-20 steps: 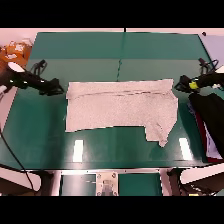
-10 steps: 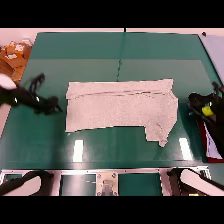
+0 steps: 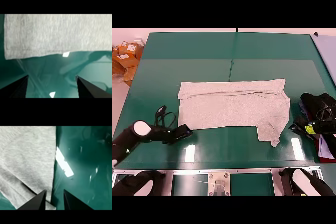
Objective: Fold the shirts.
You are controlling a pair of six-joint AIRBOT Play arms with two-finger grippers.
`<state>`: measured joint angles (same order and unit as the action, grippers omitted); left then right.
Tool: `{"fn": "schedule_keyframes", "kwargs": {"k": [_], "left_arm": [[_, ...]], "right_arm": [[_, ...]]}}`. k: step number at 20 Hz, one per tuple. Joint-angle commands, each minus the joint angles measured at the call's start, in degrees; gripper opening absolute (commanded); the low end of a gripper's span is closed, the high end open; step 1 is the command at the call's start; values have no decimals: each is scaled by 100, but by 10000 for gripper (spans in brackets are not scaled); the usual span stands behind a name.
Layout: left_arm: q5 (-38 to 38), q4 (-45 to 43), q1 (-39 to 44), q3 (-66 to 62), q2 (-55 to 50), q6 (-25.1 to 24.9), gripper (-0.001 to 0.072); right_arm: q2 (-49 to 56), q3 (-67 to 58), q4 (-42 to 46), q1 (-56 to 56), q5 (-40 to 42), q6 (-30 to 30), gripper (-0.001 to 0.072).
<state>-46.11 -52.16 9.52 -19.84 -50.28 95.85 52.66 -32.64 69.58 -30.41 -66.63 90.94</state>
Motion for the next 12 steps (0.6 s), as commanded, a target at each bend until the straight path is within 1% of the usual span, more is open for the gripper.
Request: {"fn": "schedule_keyframes", "kwargs": {"k": [1,2,3,4,5,6,7,8,12], "left_arm": [[1506,203,487,315,57,575,660],[1919,203,516,339,55,627,659],[2271,173,511,341,55,625,606],[2518,105,496,343,55,612,481],[2671,-9,496,343,55,612,469],[2715,-61,496,343,55,614,467],[2721,-52,496,343,55,634,356],[2699,-55,496,343,55,608,19],[2608,-87,496,343,57,564,19]], "right_arm": [[-35,81,-210,0,332,13,262],[-35,81,-210,0,358,15,262],[-35,81,-216,0,382,15,263],[-35,81,-227,0,389,15,263],[-35,81,-289,0,389,15,265],[-35,81,-315,0,389,13,289],[-35,81,-315,0,387,15,348],[-35,81,-315,0,387,15,385],[-35,81,-197,-2,234,28,411]]}}
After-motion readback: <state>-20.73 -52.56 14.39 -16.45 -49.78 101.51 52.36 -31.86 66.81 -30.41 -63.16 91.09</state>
